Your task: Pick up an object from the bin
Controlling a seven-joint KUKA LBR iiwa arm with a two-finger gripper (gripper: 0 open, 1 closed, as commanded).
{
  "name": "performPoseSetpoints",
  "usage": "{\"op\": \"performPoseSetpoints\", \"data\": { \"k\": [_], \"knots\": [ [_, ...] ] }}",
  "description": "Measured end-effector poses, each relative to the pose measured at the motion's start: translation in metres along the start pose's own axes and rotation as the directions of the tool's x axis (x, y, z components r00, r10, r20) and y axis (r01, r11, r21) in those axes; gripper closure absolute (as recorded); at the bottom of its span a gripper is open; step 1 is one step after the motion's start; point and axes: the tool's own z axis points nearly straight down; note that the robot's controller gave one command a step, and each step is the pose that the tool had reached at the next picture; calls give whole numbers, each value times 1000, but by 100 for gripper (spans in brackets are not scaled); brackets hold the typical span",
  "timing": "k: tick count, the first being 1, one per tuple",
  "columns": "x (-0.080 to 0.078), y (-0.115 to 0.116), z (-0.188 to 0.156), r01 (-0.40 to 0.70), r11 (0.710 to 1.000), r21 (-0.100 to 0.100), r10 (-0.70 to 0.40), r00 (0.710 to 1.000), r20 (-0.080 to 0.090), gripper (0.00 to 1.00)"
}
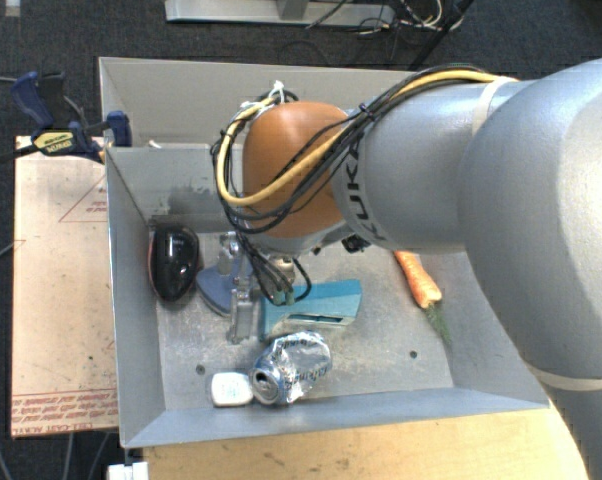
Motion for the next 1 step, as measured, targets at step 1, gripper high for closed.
{"op": "performPoseSetpoints", "data": {
  "k": [1],
  "knots": [
    [-2,0,-3,-2,1000,-1,2,1000,6,0]
  ]
}}
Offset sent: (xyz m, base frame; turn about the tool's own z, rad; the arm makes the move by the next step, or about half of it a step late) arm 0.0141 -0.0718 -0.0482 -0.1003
